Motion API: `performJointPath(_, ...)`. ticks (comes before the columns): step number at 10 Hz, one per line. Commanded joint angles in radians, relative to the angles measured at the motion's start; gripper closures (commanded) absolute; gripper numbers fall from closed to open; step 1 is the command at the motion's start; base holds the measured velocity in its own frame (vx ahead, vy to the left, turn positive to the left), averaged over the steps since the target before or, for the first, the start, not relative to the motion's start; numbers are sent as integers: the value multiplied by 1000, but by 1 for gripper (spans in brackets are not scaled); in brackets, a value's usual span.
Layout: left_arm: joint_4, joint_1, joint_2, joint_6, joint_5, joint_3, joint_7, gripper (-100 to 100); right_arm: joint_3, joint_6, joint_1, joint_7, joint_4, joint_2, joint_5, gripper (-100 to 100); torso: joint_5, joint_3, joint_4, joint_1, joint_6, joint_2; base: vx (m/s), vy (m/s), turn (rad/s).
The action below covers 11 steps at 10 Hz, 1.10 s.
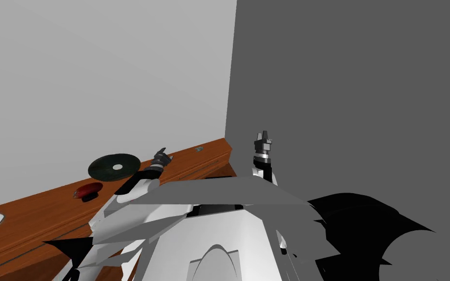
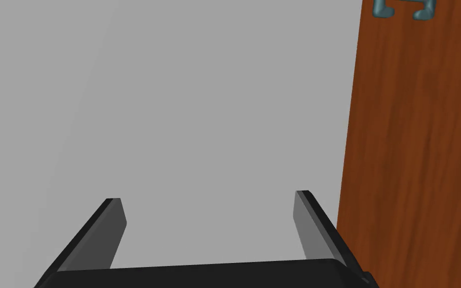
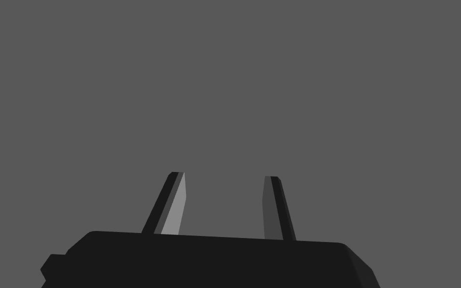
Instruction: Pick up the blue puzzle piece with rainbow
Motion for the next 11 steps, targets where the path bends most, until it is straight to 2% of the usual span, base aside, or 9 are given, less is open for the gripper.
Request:
performJointPath(1, 50, -3, 26, 50, 41, 18, 21, -100, 0, 0, 0, 0, 0, 0, 0, 0, 0, 0, 0, 0, 0, 0, -32, 52, -338)
performJointPath(2, 64, -3, 26, 54, 41, 18, 21, -100, 0, 0, 0, 0, 0, 0, 0, 0, 0, 0, 0, 0, 1, 0, -38, 48, -143)
performJointPath(3, 93, -11, 46, 100, 74, 35, 38, -100, 0, 0, 0, 0, 0, 0, 0, 0, 0, 0, 0, 0, 0, 0, -48, 39, -254)
performJointPath(4, 116, -11, 46, 103, 74, 35, 38, -100, 0, 0, 0, 0, 0, 0, 0, 0, 0, 0, 0, 0, 1, 0, -39, 33, -176)
performJointPath(5, 152, -21, 66, 142, 107, 52, 55, -100, 0, 0, 0, 0, 0, 0, 0, 0, 0, 0, 0, -1, 0, 0, -30, 34, -333)
performJointPath(6, 170, -21, 66, 151, 107, 52, 55, -100, 0, 0, 0, 0, 0, 0, 0, 0, 0, 0, 0, -1, 1, -1, -24, 41, -176)
performJointPath(7, 206, -31, 84, 193, 139, 68, 72, -100, 0, 0, 0, 0, 0, 0, 0, 0, 0, -1, 0, 0, 0, -1, -28, 29, -318)
performJointPath(9, 258, -42, 102, 242, 169, 83, 88, -100, 0, 0, 0, 0, 0, 0, 0, 0, 0, -1, 0, -1, 0, -1, -27, 36, -240)
performJointPath(11, 281, -42, 102, 247, 169, 83, 88, -100, 0, 0, 0, 0, 0, 0, 0, 0, 0, -1, 0, 0, -1, -2, -11, 28, -84)
